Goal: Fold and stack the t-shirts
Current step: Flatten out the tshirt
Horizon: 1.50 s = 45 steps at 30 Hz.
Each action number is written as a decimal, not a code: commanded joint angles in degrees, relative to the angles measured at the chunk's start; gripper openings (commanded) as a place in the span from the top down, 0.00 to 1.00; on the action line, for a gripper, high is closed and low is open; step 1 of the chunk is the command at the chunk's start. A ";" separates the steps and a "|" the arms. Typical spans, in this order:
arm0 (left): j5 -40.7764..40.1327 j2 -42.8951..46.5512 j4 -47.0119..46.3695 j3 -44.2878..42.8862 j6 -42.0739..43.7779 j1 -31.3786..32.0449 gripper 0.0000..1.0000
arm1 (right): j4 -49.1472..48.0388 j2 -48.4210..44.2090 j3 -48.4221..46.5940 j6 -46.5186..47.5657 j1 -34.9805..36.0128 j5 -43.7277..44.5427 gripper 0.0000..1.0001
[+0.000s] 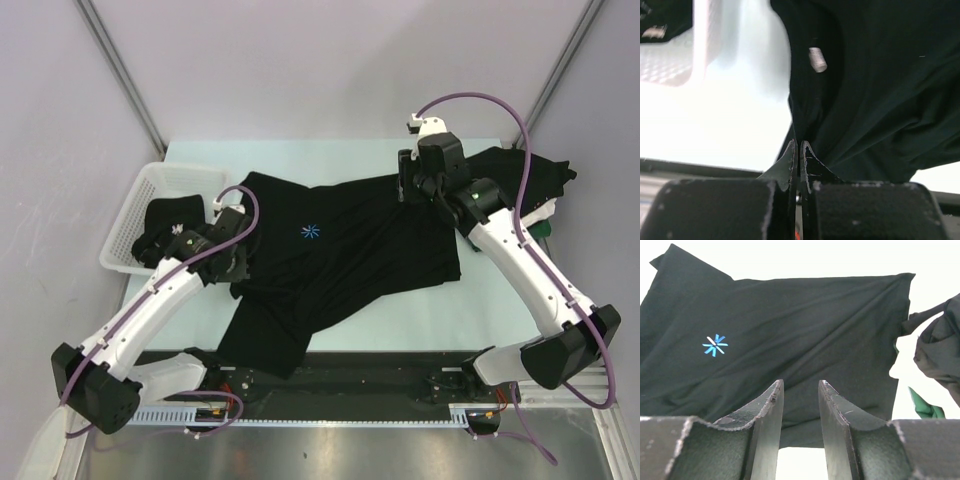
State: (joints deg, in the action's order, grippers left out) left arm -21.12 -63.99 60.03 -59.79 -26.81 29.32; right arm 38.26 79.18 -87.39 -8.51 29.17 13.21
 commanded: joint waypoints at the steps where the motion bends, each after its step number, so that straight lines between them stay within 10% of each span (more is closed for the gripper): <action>1: -2.52 1.67 6.67 0.81 -2.46 -0.67 1.00 | -0.91 -0.87 1.26 0.69 0.45 0.85 0.61; 7: -2.43 2.90 8.35 1.87 -3.43 -0.67 0.97 | -1.52 -0.69 1.53 1.13 0.36 0.76 0.61; 20: -4.81 -0.34 4.15 -7.79 -0.54 -0.67 0.56 | -1.78 1.06 2.14 3.85 -0.07 4.89 0.60; 28: -1.29 -5.18 -9.65 -14.91 4.39 -1.19 0.54 | -5.56 5.19 1.97 2.88 -4.38 10.08 0.57; 33: 5.11 -14.12 -17.57 -20.69 7.91 -5.58 0.55 | -8.11 12.20 0.83 7.37 -7.36 11.49 0.06; 39: 14.00 -26.27 -17.75 -33.36 12.30 -10.33 0.51 | -3.29 22.94 -12.08 3.77 -12.38 7.36 0.05; 45: 20.59 -30.93 -27.06 -34.78 14.85 -13.58 0.24 | 1.11 35.59 -28.49 2.89 -13.70 5.68 0.05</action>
State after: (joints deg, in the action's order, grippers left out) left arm -7.16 -93.60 40.47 -91.35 -15.14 17.76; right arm 37.39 110.61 -105.03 -4.49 15.49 19.90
